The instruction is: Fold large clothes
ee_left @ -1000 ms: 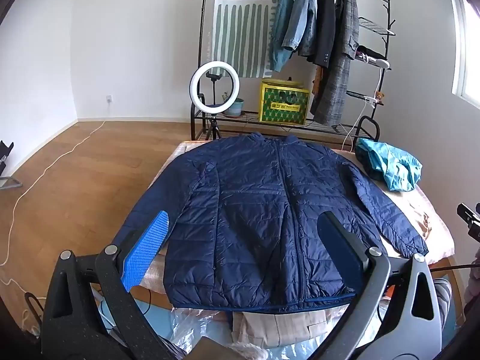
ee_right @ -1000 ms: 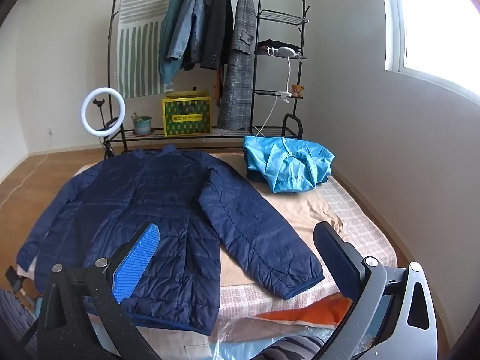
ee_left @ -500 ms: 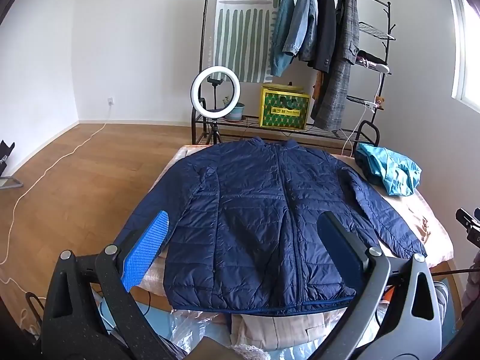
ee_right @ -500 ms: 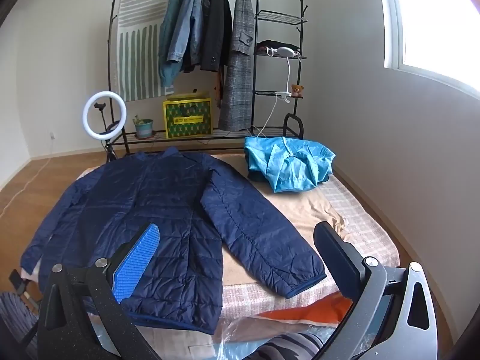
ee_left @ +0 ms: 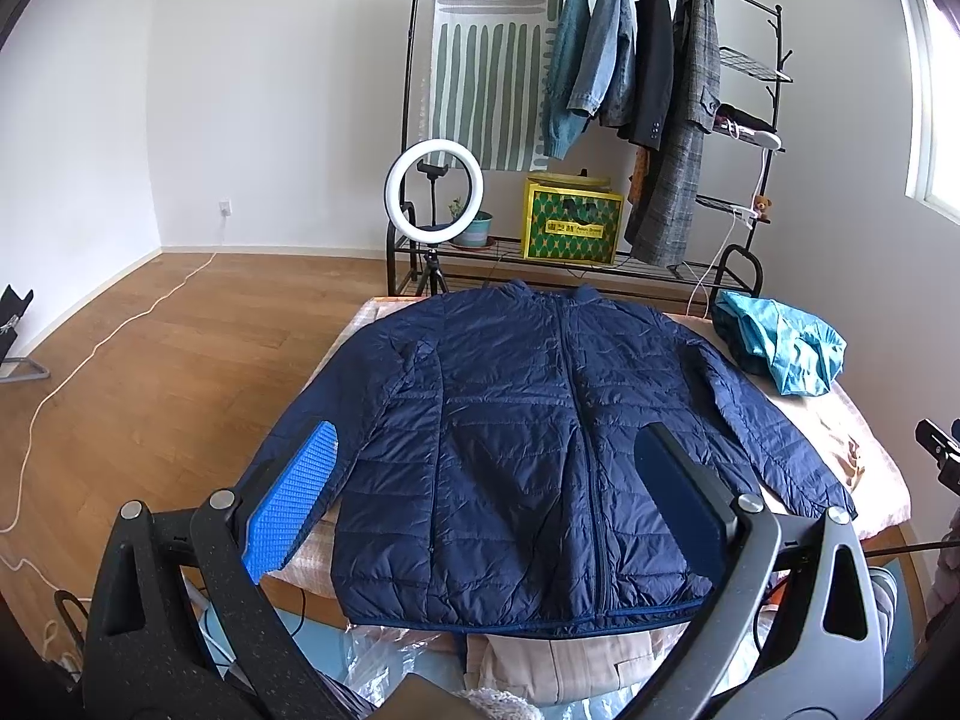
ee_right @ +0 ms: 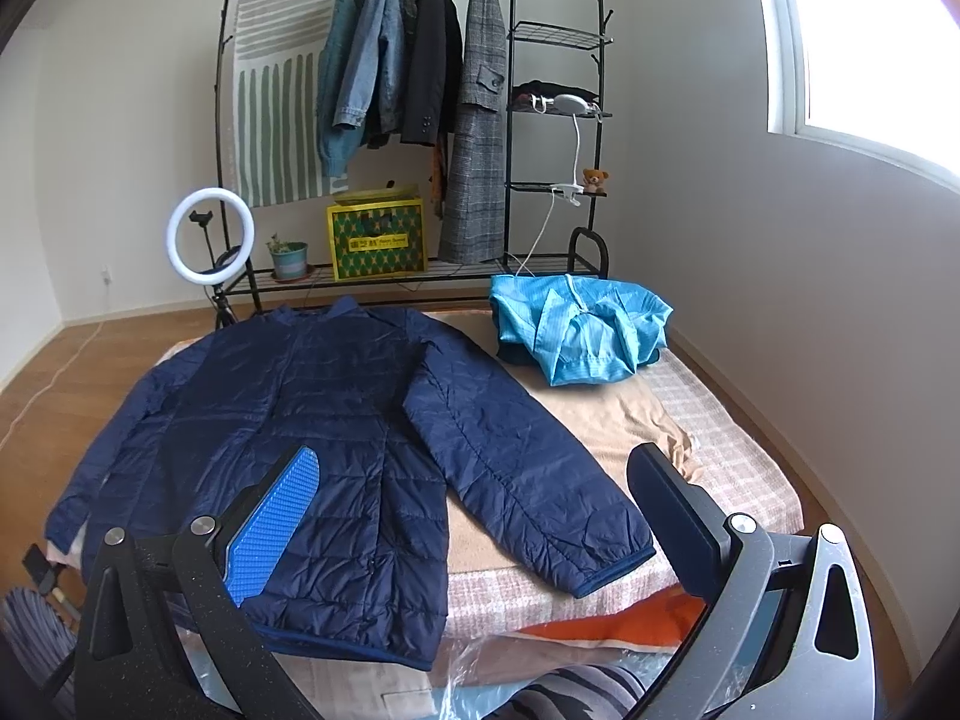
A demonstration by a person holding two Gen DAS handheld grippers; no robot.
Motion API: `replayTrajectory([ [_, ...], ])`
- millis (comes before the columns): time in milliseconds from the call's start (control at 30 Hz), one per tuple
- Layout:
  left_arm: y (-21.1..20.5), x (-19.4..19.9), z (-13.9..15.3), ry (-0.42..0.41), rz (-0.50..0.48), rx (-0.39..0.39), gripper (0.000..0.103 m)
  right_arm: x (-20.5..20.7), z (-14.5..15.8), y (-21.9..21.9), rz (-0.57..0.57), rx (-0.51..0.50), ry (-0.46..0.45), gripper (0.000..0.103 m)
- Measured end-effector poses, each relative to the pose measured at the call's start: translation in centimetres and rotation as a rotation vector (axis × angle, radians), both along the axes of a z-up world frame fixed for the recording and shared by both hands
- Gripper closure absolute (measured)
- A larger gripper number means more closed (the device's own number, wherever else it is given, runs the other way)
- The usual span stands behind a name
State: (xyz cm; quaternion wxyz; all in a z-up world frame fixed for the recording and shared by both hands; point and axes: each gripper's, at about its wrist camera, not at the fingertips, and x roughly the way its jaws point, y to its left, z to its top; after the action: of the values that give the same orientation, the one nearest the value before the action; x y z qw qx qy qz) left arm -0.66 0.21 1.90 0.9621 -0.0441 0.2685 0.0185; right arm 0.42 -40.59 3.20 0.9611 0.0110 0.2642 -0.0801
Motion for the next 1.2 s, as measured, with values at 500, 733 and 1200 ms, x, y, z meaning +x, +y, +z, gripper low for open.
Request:
replayTrajectory([
  [500, 0.03, 0.04, 0.11, -0.002, -0.002, 0.000, 0.002, 0.36, -0.21, 0.32, 0.017, 0.000, 0.002, 0.001],
  [733, 0.07, 0.00, 0.19, -0.003, 0.000, 0.001, 0.002, 0.45, -0.28, 0.40, 0.017, 0.001, 0.001, 0.001],
  [1200, 0.12, 0.03, 0.16, -0.002, 0.002, 0.004, 0.002, 0.70, -0.39, 0.52, 0.022, 0.008, 0.006, 0.001],
])
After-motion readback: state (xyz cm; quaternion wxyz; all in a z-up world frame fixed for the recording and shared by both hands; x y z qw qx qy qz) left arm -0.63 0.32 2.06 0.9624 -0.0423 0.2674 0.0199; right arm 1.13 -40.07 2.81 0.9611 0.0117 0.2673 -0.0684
